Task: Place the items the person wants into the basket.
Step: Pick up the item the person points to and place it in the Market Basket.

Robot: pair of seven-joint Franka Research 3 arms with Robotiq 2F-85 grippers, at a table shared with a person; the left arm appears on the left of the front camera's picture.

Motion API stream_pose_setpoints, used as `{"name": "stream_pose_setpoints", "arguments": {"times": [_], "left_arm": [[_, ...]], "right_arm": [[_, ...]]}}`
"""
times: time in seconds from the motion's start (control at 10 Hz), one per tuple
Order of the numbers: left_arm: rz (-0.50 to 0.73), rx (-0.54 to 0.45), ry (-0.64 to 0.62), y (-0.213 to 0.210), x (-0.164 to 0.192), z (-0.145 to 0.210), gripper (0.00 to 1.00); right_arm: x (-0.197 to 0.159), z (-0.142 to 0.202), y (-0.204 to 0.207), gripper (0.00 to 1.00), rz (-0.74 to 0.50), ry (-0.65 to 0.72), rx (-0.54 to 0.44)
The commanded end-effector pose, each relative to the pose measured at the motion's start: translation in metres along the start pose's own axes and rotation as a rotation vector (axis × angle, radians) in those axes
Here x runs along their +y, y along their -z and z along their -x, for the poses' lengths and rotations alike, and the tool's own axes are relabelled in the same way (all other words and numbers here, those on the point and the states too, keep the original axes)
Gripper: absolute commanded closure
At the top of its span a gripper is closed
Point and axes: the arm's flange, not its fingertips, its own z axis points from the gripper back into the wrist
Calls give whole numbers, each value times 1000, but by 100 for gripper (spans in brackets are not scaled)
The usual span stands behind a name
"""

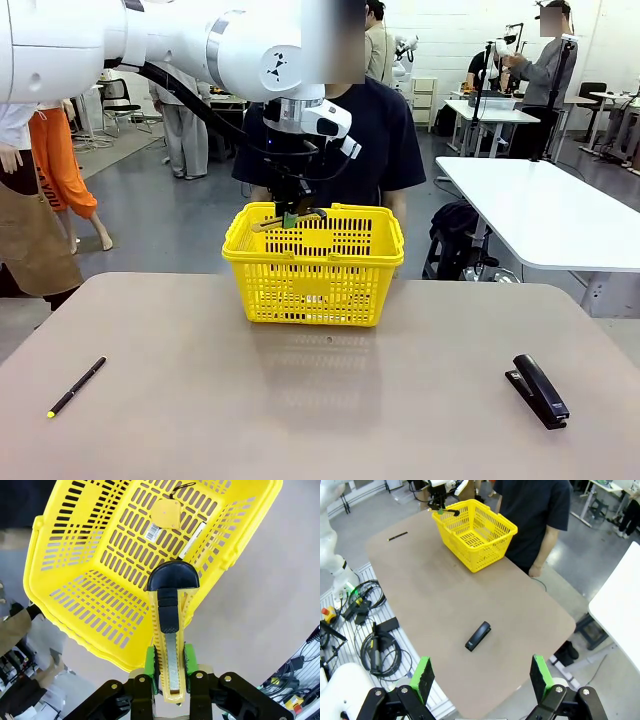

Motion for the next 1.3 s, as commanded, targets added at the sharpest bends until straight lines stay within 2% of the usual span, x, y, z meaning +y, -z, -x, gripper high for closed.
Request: {"name": "stream_pose_setpoints", "arguments": {"times": [0.0,0.2,0.6,1.2], "left_arm": [[43,12,13,8,17,-12,74],[113,33,90,23,40,-30,74],[46,3,269,57,46,-41,74],[105,-21,313,110,49,-56,74]], "right_arm": [[0,-1,0,0,-13,-1,-11],[0,-1,0,0,-13,-1,-11],[0,-1,0,0,-13,-1,-11],[0,-1,0,0,-13,-1,-11]]}}
